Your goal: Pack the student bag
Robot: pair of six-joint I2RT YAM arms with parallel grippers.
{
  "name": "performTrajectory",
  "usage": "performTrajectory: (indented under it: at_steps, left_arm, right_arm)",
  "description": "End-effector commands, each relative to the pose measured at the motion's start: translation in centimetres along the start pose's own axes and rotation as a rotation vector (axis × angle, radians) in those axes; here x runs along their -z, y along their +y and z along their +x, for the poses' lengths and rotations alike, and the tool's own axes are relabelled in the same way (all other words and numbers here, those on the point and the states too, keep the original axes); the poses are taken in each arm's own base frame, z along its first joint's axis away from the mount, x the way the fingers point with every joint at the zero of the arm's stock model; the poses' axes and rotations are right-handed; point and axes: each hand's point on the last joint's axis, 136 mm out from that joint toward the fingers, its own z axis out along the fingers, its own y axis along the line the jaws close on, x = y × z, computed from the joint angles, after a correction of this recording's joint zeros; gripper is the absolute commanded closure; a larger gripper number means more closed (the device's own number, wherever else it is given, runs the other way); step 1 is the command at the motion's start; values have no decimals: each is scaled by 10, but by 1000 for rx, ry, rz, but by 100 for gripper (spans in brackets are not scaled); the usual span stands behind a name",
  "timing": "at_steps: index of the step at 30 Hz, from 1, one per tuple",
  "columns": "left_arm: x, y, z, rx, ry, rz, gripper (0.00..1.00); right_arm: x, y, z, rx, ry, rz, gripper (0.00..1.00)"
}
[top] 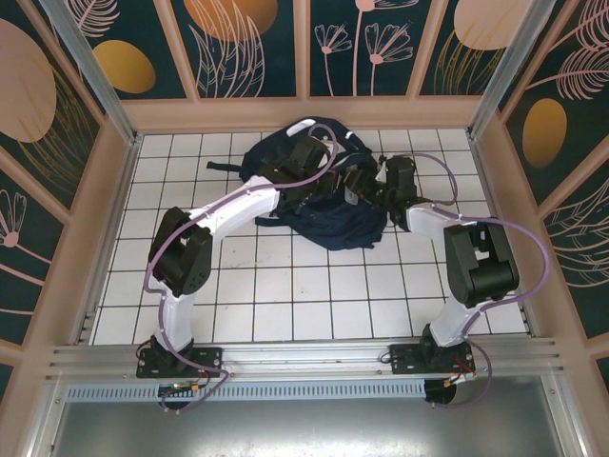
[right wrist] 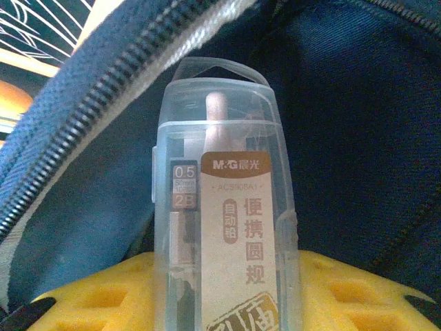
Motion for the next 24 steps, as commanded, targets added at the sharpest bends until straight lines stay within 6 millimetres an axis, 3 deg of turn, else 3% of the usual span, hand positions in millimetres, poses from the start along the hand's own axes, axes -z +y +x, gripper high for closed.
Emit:
performTrajectory:
  at_steps: [1, 5, 6, 9, 10, 20, 22, 24]
  left_arm:
    - [27, -37, -33, 30, -103, 144, 100]
    - [30, -40, -36, 35, -108, 161, 100]
    - [30, -40, -36, 37, -110, 158, 100]
    - [31, -38, -39, 47, -119, 150, 100]
    - [31, -37, -40, 53, -122, 147, 100]
    - [26, -27, -43, 100, -127, 149, 100]
    - [24, -26, -42, 112, -122, 158, 93]
    - [22, -26, -41, 129, -115, 169, 75]
  right_arm:
    - [-8, 21, -15, -88, -104, -84, 56]
    - [-32, 38, -12, -97, -78, -92, 46]
    - [-38, 41, -11, -99, -63, -90, 40]
    - [-40, 44, -9, -105, -52, -88, 23]
    - [-38, 43, -10, -104, -57, -82, 21]
    - [23, 55, -13, 51, -118, 1, 25]
    - [36, 58, -11, 98, -123, 33, 27]
    - [49, 61, -3, 146, -112, 69, 29]
